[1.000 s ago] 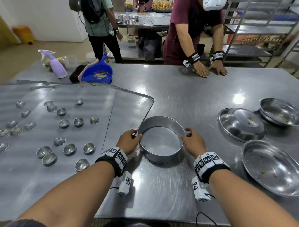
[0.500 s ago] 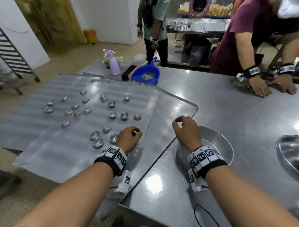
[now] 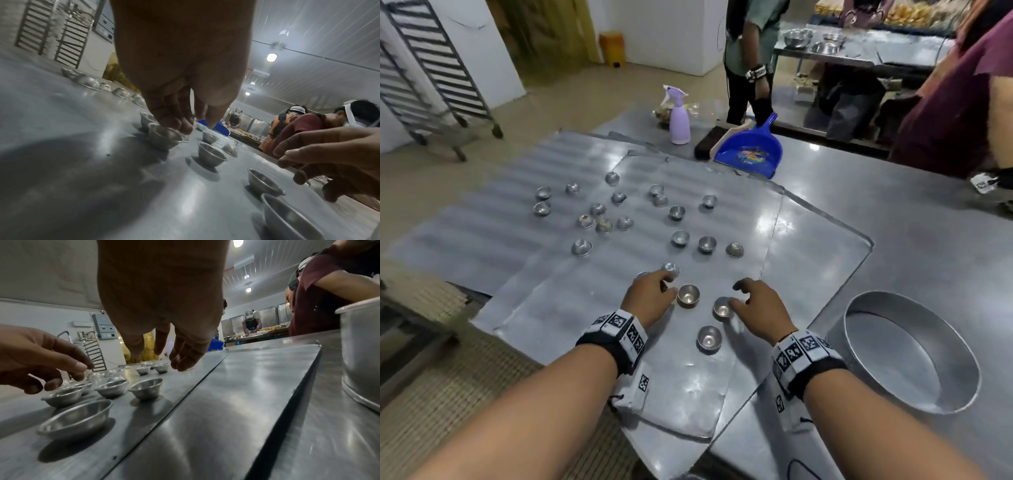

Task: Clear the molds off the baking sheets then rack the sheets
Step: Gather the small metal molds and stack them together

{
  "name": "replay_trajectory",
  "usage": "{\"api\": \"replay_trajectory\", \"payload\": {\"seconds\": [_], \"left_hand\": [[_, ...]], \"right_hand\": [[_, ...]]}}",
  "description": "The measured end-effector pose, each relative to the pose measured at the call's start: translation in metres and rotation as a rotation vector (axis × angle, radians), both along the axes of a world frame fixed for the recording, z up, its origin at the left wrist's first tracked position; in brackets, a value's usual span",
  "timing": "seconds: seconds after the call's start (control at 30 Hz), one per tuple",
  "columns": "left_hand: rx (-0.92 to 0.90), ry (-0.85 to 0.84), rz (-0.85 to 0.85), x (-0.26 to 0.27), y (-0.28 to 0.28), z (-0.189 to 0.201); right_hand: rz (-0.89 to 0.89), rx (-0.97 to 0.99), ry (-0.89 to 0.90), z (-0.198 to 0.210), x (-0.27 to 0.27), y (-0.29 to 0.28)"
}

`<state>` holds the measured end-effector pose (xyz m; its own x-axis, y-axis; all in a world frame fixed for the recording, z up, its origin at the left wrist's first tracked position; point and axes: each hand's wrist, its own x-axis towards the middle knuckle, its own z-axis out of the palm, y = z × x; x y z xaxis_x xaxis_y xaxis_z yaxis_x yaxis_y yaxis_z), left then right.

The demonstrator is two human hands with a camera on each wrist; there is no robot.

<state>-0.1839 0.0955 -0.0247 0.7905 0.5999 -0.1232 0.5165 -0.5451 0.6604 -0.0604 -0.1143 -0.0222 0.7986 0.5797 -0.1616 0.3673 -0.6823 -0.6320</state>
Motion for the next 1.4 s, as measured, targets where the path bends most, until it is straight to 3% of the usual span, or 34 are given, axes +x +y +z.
{"api": "replay_trajectory", "payload": {"seconds": [0.2, 0.43, 0.77, 1.1, 1.4], "left_hand": [[0.002, 0.058, -0.071, 0.014, 0.014, -0.007], [0.151, 0.134, -0.267, 0.030, 0.013, -0.009], [-0.003, 0.113, -0.262, 0.033, 0.010, -0.007], [-0.258, -0.030, -0.071, 0.011, 0.020, 0.003], [-0.467, -0.157, 0.165, -0.015, 0.012, 0.003]], "right_hand": [[-0.053, -0.046, 0.069, -0.011, -0.011, 0.011], [-0.110, -0.046, 0.131, -0.018, -0.022, 0.015], [-0.111, -0.042, 0.129, -0.022, -0.022, 0.015], [-0.007, -0.134, 0.099, -0.020, -0.015, 0.029], [-0.009, -0.070, 0.078, -0.023, -0.012, 0.023]]}}
